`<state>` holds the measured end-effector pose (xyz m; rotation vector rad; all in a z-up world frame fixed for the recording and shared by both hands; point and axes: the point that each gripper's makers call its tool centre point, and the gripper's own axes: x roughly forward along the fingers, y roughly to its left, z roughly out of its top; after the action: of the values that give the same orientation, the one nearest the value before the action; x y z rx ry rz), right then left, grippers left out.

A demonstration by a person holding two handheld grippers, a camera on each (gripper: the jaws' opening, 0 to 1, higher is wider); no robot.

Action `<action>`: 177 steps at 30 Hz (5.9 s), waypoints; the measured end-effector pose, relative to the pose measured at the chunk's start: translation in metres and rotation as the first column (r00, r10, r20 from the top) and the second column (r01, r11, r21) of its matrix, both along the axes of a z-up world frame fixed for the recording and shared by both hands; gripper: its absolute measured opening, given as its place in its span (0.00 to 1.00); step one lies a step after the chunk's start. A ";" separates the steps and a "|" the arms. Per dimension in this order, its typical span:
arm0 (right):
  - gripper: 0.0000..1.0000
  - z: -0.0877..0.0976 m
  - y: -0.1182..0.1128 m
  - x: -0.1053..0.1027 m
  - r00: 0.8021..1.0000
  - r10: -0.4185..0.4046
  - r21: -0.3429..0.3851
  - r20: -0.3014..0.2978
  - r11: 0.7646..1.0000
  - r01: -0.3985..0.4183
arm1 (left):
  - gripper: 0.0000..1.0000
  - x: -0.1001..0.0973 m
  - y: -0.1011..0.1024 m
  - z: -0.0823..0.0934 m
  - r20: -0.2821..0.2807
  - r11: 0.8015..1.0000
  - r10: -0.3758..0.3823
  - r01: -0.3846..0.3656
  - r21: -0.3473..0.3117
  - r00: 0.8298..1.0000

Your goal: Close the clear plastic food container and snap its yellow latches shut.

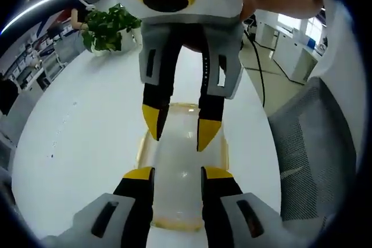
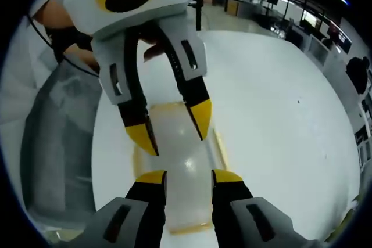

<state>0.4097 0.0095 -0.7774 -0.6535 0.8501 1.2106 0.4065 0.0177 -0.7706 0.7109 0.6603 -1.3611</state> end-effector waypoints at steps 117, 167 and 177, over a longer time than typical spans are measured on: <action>0.27 -0.018 0.024 0.020 0.934 0.142 -0.101 -0.327 0.978 -0.184 | 0.34 -0.051 -0.017 -0.020 0.256 0.991 -0.091 0.062 0.120 0.962; 0.59 0.000 -0.014 -0.010 0.992 0.044 0.031 -0.122 0.999 -0.041 | 0.57 -0.043 0.011 -0.014 0.154 0.987 -0.110 0.088 0.137 0.982; 0.71 -0.010 -0.023 -0.027 0.996 0.073 -0.010 -0.058 0.997 -0.074 | 0.67 -0.030 0.017 -0.011 0.172 0.991 -0.078 0.057 0.124 0.982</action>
<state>0.3825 -0.0131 -0.7872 -0.6677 0.8884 1.2968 0.3762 0.0348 -0.7816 0.9460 0.5833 -1.3103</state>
